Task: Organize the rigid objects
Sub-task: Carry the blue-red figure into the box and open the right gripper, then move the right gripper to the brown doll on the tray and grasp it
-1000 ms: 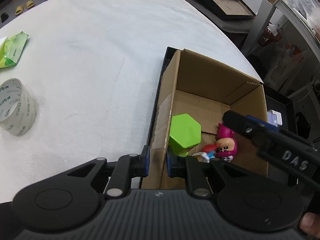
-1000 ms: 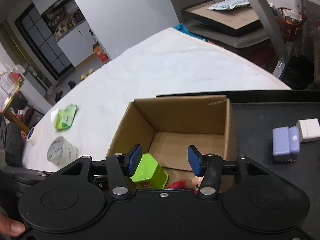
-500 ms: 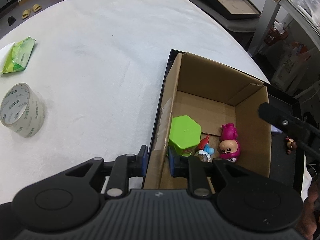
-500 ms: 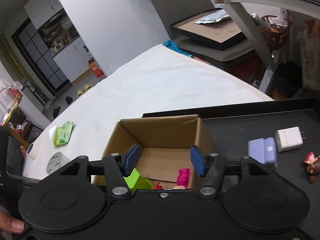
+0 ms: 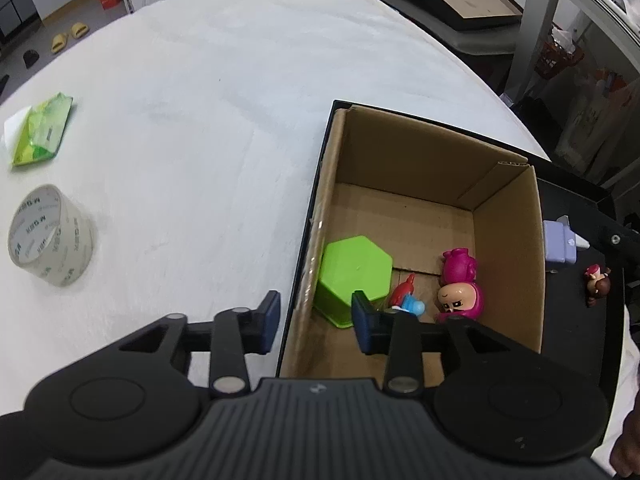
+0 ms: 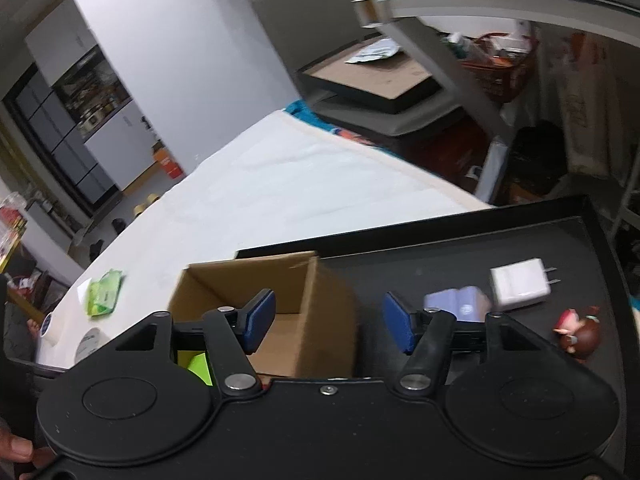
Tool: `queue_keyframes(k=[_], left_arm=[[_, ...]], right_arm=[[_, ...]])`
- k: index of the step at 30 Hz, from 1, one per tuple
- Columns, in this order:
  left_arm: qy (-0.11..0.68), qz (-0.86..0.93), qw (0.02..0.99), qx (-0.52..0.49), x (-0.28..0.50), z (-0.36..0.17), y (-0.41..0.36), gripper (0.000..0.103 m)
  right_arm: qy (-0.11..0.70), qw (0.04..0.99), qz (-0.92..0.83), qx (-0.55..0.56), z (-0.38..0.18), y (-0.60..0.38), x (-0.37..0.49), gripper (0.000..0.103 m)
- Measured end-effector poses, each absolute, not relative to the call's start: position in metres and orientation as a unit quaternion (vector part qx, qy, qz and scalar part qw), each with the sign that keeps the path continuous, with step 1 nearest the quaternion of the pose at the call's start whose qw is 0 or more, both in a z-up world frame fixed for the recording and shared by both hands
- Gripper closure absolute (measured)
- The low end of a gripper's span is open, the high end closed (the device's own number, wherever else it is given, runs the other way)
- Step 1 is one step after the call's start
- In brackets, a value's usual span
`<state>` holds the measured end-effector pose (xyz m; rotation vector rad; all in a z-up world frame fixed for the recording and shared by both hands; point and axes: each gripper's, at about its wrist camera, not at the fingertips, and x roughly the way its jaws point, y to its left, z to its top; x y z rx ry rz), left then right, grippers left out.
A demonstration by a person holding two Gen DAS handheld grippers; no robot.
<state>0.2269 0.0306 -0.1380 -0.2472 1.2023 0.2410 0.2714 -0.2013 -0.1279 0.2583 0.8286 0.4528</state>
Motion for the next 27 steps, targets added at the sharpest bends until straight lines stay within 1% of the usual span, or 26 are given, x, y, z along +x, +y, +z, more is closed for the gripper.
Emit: queue_keyframes(k=[2, 4, 5, 7, 10, 13, 16, 18, 21, 27], left_arm=[[0.564, 0.115, 0.81, -0.11, 0.229, -0.138, 0.027, 0.059], [0.568, 0.114, 0.808, -0.105, 0.233, -0.14, 0.023, 0.052], [0.571, 0.111, 0.807, -0.104, 0.234, -0.142, 0.021, 0.05], [0.574, 0.109, 0.804, -0.107, 0.236, -0.144, 0.018, 0.045], [0.577, 0.114, 0.803, -0.098, 0.238, -0.146, 0.011, 0.039], [0.576, 0.118, 0.804, -0.088, 0.239, -0.148, 0.004, 0.035], [0.576, 0.126, 0.804, -0.079, 0.24, -0.148, -0.002, 0.032], [0.576, 0.13, 0.804, -0.072, 0.241, -0.148, -0.007, 0.031], [0.577, 0.14, 0.803, -0.062, 0.243, -0.149, -0.01, 0.031], [0.575, 0.153, 0.802, -0.045, 0.243, -0.15, -0.017, 0.03]], right_arm=[[0.4, 0.886, 0.199, 0.124, -0.132, -0.209, 0.273, 0.042], [0.404, 0.888, 0.18, 0.126, -0.136, -0.218, 0.274, 0.041], [0.406, 0.889, 0.169, 0.126, -0.139, -0.221, 0.275, 0.04], [0.412, 0.89, 0.149, 0.125, -0.144, -0.229, 0.277, 0.034], [0.427, 0.89, 0.108, 0.114, -0.155, -0.24, 0.281, 0.033], [0.441, 0.884, 0.086, 0.126, -0.166, -0.252, 0.286, 0.03], [0.444, 0.884, 0.069, 0.127, -0.173, -0.26, 0.287, 0.024], [0.444, 0.886, 0.058, 0.122, -0.177, -0.264, 0.287, 0.023], [0.441, 0.889, 0.044, 0.111, -0.181, -0.27, 0.286, 0.018], [0.454, 0.886, 0.027, 0.092, -0.198, -0.28, 0.292, 0.018]])
